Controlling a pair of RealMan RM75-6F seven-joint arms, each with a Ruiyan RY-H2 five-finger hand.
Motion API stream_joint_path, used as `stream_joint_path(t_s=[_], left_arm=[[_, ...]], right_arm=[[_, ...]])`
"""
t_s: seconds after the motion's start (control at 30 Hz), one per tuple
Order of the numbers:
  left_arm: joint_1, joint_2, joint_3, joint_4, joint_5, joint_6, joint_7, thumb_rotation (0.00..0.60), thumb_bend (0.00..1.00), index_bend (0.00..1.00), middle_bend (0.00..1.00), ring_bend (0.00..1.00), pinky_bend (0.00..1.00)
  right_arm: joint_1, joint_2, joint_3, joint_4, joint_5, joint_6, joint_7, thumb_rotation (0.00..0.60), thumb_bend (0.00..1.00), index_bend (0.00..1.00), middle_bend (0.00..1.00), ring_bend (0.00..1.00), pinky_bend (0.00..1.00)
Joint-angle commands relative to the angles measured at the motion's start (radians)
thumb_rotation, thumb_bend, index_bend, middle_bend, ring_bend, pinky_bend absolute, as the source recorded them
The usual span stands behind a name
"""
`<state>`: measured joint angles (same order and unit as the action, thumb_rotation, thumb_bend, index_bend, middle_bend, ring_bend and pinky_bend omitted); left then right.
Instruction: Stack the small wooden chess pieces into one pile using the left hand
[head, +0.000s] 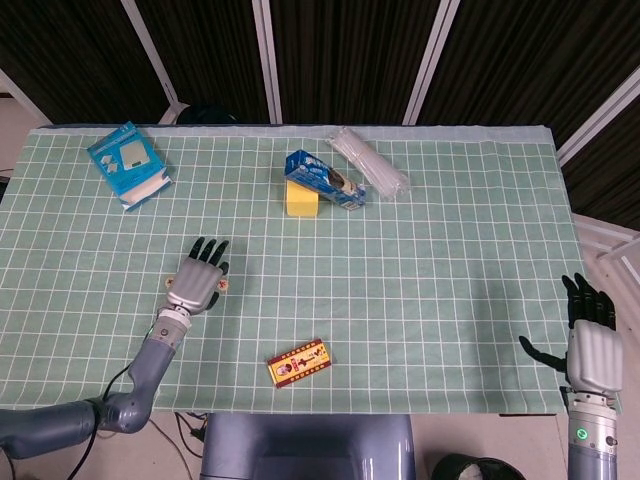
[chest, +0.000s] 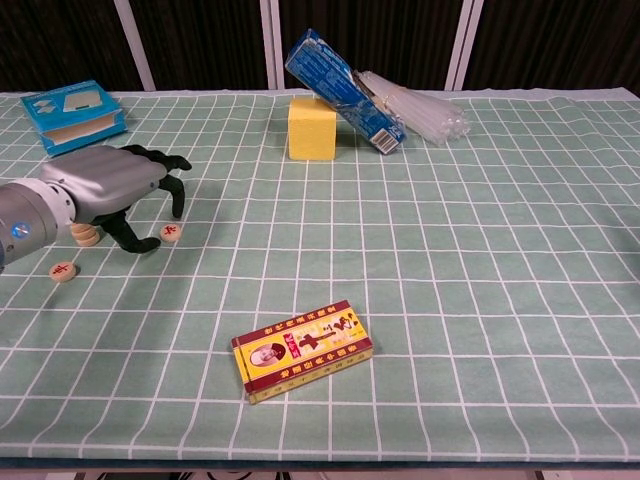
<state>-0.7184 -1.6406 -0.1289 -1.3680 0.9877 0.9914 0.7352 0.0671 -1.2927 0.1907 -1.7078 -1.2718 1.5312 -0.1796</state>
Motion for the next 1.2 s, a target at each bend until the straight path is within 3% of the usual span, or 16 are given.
stream_joint_path(t_s=[0.03, 1.2], left_arm=[[-0.009, -0.019, 0.0, 0.018, -0.016, -0.003, 0.013, 0.6, 0.31, 0.4, 0.02, 0.0, 0.0], [-0.019, -0.023, 0.02, 0.013, -0.005, 0.038, 0.016, 0.6, 0.36, 0.49, 0.05, 0.0, 0.01]], right_arm=[[0.0, 0.001, 0.002, 0.0, 0.003, -0.001, 0.002, 0.6, 0.23, 0.08, 0.01, 0.09, 0.0], [0.0, 0.0, 0.006, -0.003, 0.013, -0.001, 0.003, 0.6, 0.23, 0.08, 0.01, 0.09, 0.0]])
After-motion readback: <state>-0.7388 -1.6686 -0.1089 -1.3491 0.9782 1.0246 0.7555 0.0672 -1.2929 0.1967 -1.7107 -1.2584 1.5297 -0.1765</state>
